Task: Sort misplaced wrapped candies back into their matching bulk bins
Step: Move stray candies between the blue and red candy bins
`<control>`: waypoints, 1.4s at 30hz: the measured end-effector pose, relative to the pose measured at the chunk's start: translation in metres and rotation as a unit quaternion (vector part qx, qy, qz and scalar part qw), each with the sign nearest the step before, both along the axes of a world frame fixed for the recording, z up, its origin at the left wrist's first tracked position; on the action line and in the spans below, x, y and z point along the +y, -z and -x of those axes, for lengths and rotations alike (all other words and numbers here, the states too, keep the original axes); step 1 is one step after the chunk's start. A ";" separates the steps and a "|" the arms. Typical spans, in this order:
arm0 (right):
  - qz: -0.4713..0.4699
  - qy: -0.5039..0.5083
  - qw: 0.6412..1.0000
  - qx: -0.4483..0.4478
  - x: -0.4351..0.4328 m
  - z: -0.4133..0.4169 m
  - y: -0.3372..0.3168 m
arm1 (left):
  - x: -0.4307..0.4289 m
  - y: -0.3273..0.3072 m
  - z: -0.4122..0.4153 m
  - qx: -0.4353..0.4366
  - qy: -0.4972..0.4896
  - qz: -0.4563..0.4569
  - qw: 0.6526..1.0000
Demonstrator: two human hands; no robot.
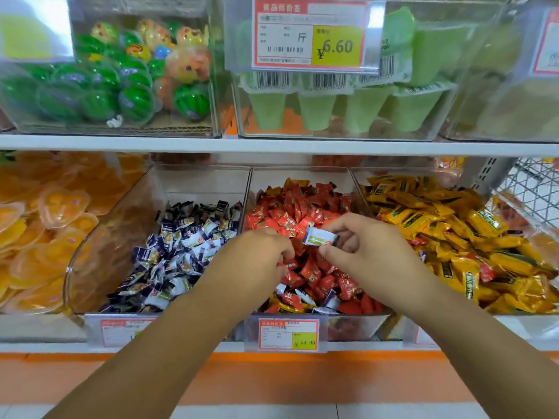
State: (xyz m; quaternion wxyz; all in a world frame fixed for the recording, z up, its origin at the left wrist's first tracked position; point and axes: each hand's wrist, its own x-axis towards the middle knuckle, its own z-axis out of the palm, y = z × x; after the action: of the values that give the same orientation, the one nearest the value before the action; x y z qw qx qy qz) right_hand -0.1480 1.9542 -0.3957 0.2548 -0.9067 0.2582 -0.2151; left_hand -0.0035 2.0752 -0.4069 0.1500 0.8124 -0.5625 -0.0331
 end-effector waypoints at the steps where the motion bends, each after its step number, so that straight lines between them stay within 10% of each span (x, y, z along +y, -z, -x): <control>1: -0.018 -0.008 1.000 -0.012 0.001 -0.003 0.001 | -0.001 -0.001 0.001 -0.009 -0.002 0.000 1.000; 15: 0.047 0.019 0.998 0.024 -0.003 0.004 0.017 | -0.014 0.009 0.018 -0.133 -0.011 -0.009 0.991; 27: -0.058 -0.002 0.993 -0.100 0.006 0.002 0.023 | 0.013 -0.003 0.006 0.250 -0.033 0.183 0.950; 42: -0.147 -0.100 0.974 -0.141 0.022 -0.026 0.016 | 0.022 -0.017 0.004 0.347 -0.006 0.162 0.924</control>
State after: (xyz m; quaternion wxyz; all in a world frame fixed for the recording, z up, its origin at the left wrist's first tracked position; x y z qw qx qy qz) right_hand -0.1220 1.9761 -0.4120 0.4395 -0.8411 0.1561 -0.2738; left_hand -0.0077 2.0975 -0.3897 0.4657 0.7178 -0.4685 -0.2201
